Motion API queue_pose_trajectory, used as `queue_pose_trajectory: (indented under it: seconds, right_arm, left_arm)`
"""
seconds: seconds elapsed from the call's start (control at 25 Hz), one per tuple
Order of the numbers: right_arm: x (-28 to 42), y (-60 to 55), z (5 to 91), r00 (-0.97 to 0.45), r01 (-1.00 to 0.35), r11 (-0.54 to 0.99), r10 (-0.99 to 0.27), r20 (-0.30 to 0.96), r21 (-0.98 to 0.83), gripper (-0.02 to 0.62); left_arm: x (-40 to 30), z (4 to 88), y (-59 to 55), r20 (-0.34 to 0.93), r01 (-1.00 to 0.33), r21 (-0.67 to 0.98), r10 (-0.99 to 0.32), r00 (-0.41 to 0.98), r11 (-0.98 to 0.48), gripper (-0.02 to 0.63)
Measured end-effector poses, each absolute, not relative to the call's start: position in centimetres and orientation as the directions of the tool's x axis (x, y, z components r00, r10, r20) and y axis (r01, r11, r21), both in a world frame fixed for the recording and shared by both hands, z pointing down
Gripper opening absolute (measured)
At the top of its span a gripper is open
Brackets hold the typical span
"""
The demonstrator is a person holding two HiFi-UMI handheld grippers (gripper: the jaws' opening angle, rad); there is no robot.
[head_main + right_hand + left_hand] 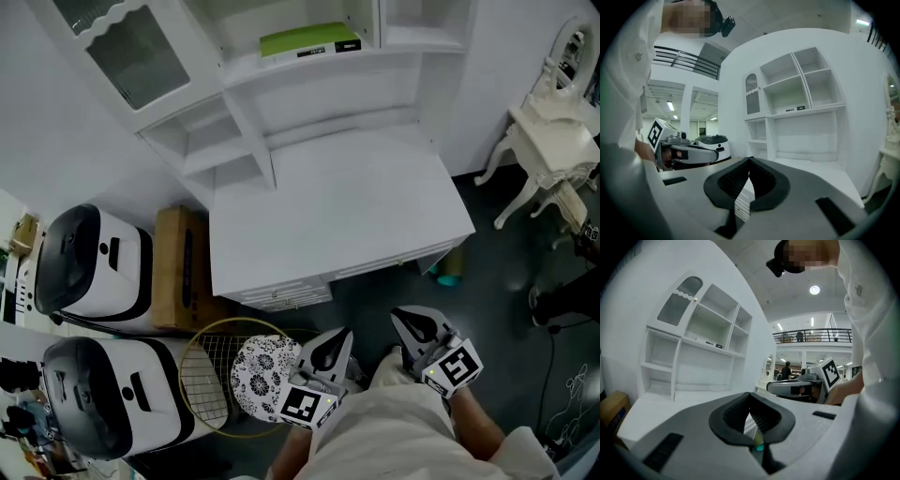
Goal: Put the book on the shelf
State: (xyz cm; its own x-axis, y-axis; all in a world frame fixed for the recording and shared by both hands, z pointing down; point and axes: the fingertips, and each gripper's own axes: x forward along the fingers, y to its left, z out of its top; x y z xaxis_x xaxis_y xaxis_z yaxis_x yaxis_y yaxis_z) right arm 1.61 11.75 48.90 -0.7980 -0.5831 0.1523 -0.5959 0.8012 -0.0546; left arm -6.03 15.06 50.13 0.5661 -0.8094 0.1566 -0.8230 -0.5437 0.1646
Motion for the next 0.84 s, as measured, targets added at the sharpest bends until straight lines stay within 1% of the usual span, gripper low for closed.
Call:
queue_pose_trajectory:
  seconds: [0.36,0.56,0.72,0.84]
  right_arm:
    - [3.5,12.4,47.3,-0.825,-0.558,0.829,-0.551,0.126,-0.034,0.017]
    - [5.7,12.3,47.5,-0.817,-0.570,0.821,-0.562,0.126,-0.034,0.017]
    - [6.8,12.3,47.5,-0.815,-0.574,0.818,-0.566,0.123,-0.041,0.017]
    - [7.5,12.4,47.6,-0.818,-0.570,0.821,-0.561,0.126,-0.044,0.017]
  left_arm:
    - [-3.2,48.6,14.6,0.150,-0.824,0.141,-0.811,0.565,-0.548,0.002]
    - [-0.6,47.9,14.2,0.108,-0.817,0.147,-0.812,0.573,-0.557,0.003]
    - [0.9,48.6,14.5,0.150,-0.809,0.141,-0.795,0.588,-0.571,0.002]
    - [1.8,48.6,14.5,0.159,-0.807,0.140,-0.791,0.590,-0.574,0.003]
